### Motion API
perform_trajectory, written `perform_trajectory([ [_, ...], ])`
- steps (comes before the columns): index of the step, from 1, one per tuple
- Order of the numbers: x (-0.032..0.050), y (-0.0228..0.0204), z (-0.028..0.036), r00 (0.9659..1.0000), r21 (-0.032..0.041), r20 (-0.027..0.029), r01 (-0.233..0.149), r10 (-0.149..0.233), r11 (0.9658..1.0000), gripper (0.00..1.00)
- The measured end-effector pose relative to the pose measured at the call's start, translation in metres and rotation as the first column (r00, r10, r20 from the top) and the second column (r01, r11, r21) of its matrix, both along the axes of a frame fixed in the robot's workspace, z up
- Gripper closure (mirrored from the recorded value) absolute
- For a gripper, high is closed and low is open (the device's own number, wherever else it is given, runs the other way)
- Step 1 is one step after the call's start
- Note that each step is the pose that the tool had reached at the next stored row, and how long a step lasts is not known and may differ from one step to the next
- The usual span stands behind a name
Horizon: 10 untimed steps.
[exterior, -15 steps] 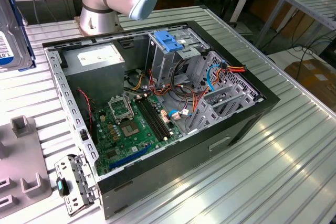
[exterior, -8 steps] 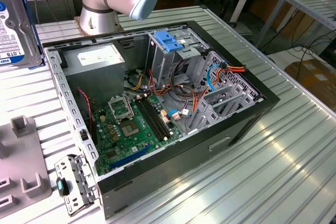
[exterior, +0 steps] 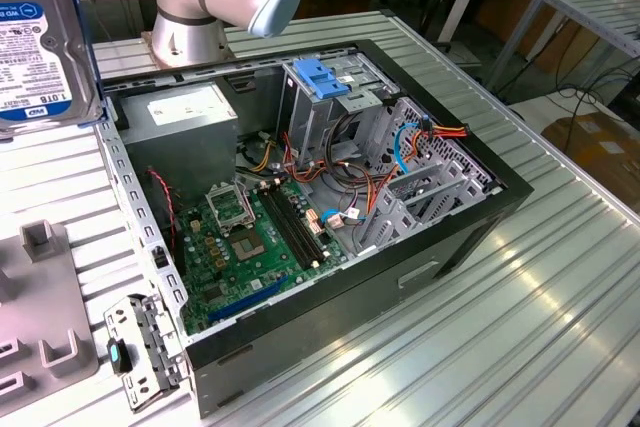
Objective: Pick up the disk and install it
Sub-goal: 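Pick up the disk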
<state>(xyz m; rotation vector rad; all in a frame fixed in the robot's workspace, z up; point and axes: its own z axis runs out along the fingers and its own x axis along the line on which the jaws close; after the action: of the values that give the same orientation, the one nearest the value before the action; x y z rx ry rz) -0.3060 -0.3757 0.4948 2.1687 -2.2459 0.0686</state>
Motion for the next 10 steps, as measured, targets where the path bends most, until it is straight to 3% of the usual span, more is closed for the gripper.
perform_trajectory([
  [6, 0.0125, -0.0002, 0.0, 1.0, 0.0, 0.0, 0.0, 0.0, 1.0, 0.63],
  [10, 0.0255, -0.0003, 0.0, 1.0, 0.0, 0.0, 0.0, 0.0, 1.0, 0.63],
])
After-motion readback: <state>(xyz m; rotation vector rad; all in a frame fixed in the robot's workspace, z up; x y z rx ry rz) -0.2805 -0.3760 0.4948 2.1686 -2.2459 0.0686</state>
